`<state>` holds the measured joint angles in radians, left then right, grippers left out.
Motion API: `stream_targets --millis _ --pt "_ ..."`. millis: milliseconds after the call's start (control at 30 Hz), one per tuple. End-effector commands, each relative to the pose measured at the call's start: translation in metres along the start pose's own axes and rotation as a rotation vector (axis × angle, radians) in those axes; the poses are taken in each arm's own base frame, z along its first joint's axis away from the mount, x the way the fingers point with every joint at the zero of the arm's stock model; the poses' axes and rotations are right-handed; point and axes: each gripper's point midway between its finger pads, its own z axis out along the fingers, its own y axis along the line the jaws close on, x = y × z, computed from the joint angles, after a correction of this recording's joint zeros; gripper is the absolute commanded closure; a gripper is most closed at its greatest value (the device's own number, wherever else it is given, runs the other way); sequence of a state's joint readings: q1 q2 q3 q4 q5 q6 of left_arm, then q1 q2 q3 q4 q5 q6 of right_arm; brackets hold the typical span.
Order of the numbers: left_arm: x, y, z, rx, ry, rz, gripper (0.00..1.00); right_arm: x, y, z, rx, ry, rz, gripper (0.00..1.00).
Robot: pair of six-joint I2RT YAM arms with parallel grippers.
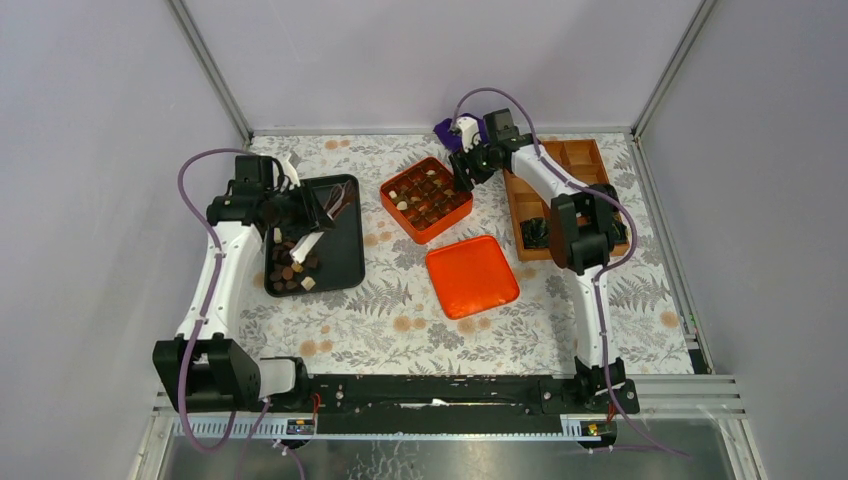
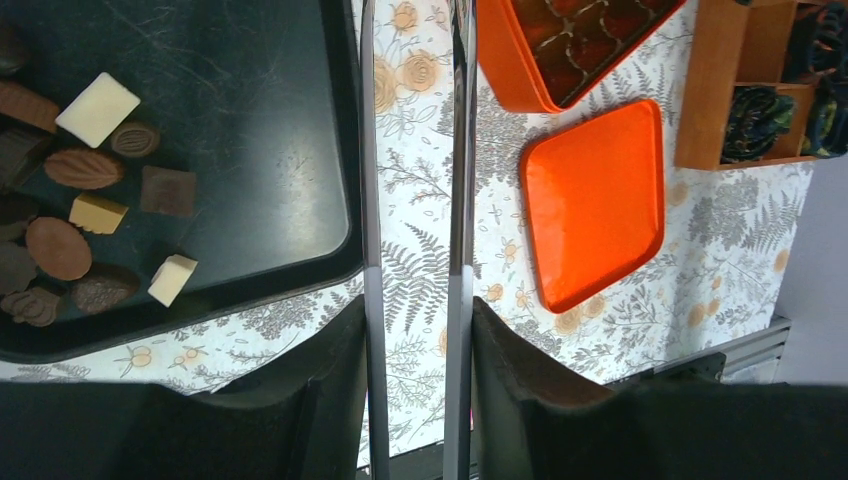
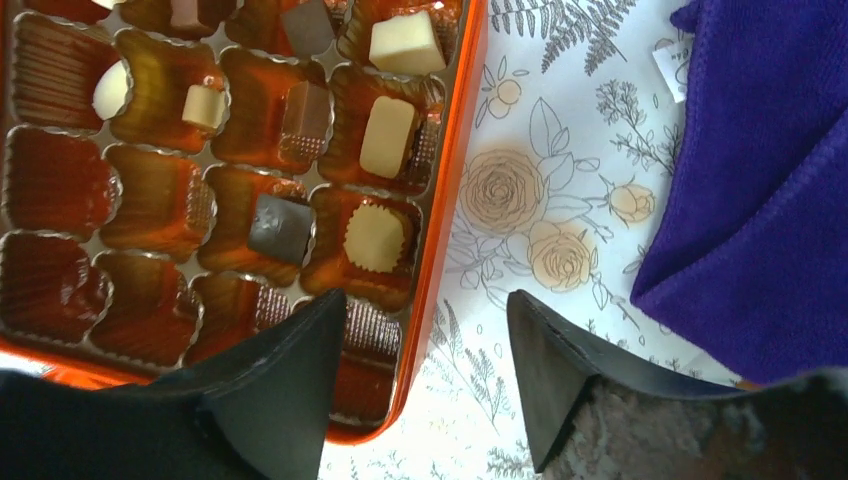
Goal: Pack the chocolate
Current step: Pick up the fake chocolate from the plate, then pick up the packing box from the center of the board.
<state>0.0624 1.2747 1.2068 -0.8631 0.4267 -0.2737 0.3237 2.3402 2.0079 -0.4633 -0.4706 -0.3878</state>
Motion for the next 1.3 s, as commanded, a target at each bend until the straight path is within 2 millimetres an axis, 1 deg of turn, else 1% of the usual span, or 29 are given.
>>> stream_targets --millis 0,100,200,300,333,433,500,600,667,700,833,933,1033,1133,1267 --pt "-0.016 -0.025 -0.005 0.110 -0.084 0.047 1.00 -0.018 -0.003 0.008 0.048 -0.010 -0.065 0.35" --pt "-0.017 -0.031 -0.004 0.131 -0.088 0.055 1.00 -0.017 -0.005 0.018 0.060 -0.004 -0.072 0.40" --pt "-0.015 -0.037 -0.001 0.146 -0.084 0.069 1.00 -0.013 -0.004 0.024 0.067 0.007 -0.084 0.54" --pt "-0.015 -0.041 0.001 0.160 -0.090 0.077 1.00 -0.011 -0.005 0.026 0.082 0.009 -0.105 0.68" --pt "-0.012 -0.047 0.003 0.175 -0.084 0.096 1.00 -0.013 -0.005 0.025 0.089 0.004 -0.115 0.72" --pt "-0.010 -0.056 0.007 0.204 -0.096 0.128 1.00 -0.023 -0.005 0.021 0.113 -0.020 -0.155 0.86" --pt "-0.009 -0.062 0.008 0.223 -0.113 0.153 1.00 -0.033 -0.004 0.018 0.135 -0.046 -0.190 0.93" --pt "-0.010 -0.070 0.008 0.248 -0.148 0.185 1.00 -0.053 -0.004 0.010 0.177 -0.092 -0.249 0.97" --pt "-0.011 -0.075 0.005 0.267 -0.178 0.208 1.00 -0.070 -0.001 0.002 0.208 -0.126 -0.296 1.00" --pt "-0.011 -0.078 0.004 0.274 -0.190 0.218 1.00 -0.079 0.002 -0.002 0.223 -0.144 -0.323 1.00" --pt "-0.011 -0.083 0.004 0.299 -0.237 0.254 1.00 -0.117 0.010 -0.026 0.272 -0.238 -0.419 1.00" --pt "-0.011 -0.086 0.003 0.314 -0.259 0.274 1.00 -0.140 0.017 -0.045 0.300 -0.307 -0.481 1.00" --pt "-0.011 -0.091 0.004 0.329 -0.278 0.294 1.00 -0.160 0.026 -0.067 0.331 -0.378 -0.533 1.00" --pt "-0.011 -0.095 0.004 0.346 -0.299 0.314 1.00 -0.177 0.035 -0.085 0.359 -0.450 -0.569 1.00" --pt "-0.012 -0.101 0.004 0.367 -0.334 0.343 1.00 -0.190 0.045 -0.104 0.396 -0.524 -0.595 1.00"
